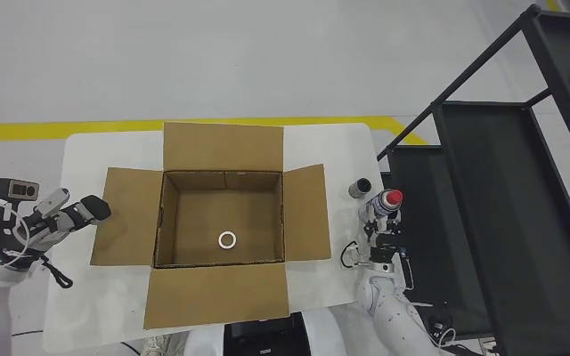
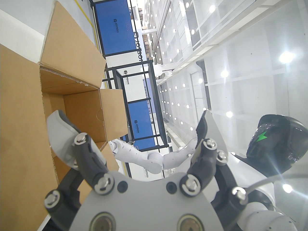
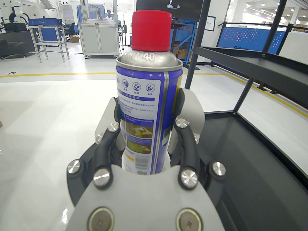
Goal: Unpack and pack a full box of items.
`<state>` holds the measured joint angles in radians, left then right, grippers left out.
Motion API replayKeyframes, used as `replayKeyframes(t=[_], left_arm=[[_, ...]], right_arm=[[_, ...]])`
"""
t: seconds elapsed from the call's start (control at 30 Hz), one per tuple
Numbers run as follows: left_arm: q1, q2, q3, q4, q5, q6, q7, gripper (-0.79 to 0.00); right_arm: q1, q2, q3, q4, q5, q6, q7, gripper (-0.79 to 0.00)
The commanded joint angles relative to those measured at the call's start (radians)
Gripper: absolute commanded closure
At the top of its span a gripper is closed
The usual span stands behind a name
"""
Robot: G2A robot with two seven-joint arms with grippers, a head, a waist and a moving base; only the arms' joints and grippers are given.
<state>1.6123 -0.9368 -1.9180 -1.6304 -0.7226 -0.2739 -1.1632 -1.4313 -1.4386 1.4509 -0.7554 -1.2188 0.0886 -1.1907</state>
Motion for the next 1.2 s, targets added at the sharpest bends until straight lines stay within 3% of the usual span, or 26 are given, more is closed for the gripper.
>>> replayKeyframes(t=[0.0, 0.1, 0.13, 0.67, 0.8, 0.93, 1.17], left_arm=[[0.000, 0.000, 0.000, 0.000, 0.000, 0.000, 0.000, -0.785], [0.000, 0.000, 0.000, 0.000, 0.000, 0.000, 0.000, -0.785], [0.000, 0.000, 0.000, 0.000, 0.000, 0.000, 0.000, -0.785], [0.000, 0.000, 0.000, 0.000, 0.000, 0.000, 0.000, -0.785], [0.000, 0.000, 0.000, 0.000, 0.000, 0.000, 0.000, -0.785], [0.000, 0.000, 0.000, 0.000, 0.000, 0.000, 0.000, -0.785], [0.000, 0.000, 0.000, 0.000, 0.000, 0.000, 0.000, -0.785]], right_arm=[[0.002, -0.001, -0.001, 0.004, 0.002, 0.002, -0.003, -0.449], [0.006, -0.002, -0.002, 0.011, 0.000, 0.005, -0.005, -0.763], [0.007, -0.002, -0.003, 0.013, 0.000, 0.005, -0.006, -0.785], [-0.055, -0.003, -0.006, -0.080, -0.012, -0.012, -0.058, -0.785], [-0.119, 0.001, 0.003, -0.179, -0.019, -0.020, -0.072, -0.785], [-0.203, 0.008, 0.011, -0.301, -0.035, -0.052, -0.014, -0.785], [-0.414, 0.024, 0.051, -0.619, -0.071, -0.066, 0.081, -0.785]])
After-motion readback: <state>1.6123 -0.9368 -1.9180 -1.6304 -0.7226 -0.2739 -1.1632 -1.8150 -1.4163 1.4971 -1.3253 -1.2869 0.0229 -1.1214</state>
